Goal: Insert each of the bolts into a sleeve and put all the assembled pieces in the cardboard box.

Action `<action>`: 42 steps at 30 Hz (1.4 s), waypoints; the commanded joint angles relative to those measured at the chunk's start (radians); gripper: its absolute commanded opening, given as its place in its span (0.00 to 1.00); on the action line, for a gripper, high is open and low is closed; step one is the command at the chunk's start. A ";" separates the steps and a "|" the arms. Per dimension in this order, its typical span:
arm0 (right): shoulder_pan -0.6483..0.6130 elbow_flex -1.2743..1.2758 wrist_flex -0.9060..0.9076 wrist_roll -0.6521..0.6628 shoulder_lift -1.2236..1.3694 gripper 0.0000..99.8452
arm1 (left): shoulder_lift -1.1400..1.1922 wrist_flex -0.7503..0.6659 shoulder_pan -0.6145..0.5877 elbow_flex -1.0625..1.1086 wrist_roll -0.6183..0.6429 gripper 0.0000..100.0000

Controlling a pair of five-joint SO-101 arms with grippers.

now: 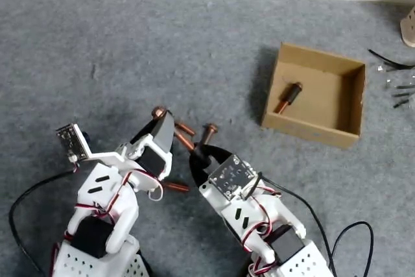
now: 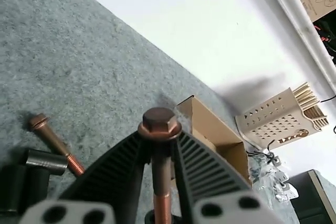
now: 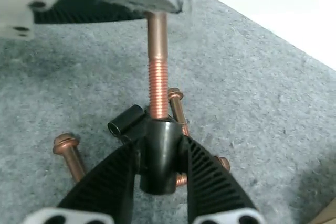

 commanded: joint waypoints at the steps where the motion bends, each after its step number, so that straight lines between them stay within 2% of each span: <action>1: 0.015 0.102 -0.004 0.012 -0.019 0.00 | -0.001 0.051 0.042 -0.061 0.008 0.00; 7: 0.016 0.102 -0.004 0.012 -0.019 0.00 | -0.001 0.003 0.153 0.048 0.000 0.00; 10: 0.016 0.102 -0.004 0.011 -0.019 0.00 | -0.002 -0.051 0.133 0.056 -0.002 0.00; 14: 0.016 0.102 -0.002 0.011 -0.019 0.00 | -0.001 -0.054 0.065 0.041 0.000 0.00; 19: 0.016 0.102 -0.002 0.011 -0.019 0.00 | -0.002 -0.089 0.148 0.111 -0.002 0.00; 24: 0.016 0.102 0.001 0.011 -0.019 0.00 | 0.001 -0.075 0.064 0.067 0.000 0.00; 28: 0.016 0.102 0.001 0.011 -0.019 0.00 | -0.002 -0.104 0.122 0.122 -0.002 0.00; 32: 0.018 0.102 0.001 0.011 -0.019 0.00 | -0.001 -0.097 0.081 0.081 -0.002 0.00; 35: 0.038 0.102 -0.002 0.011 -0.019 0.00 | -0.001 -0.091 0.128 0.128 -0.002 0.00; 39: 0.041 0.099 -0.002 0.011 -0.019 0.00 | -0.002 -0.114 0.150 0.111 -0.089 0.00; 42: 0.041 0.099 -0.002 0.011 -0.019 0.00 | -0.002 -0.114 0.160 0.127 -0.100 0.00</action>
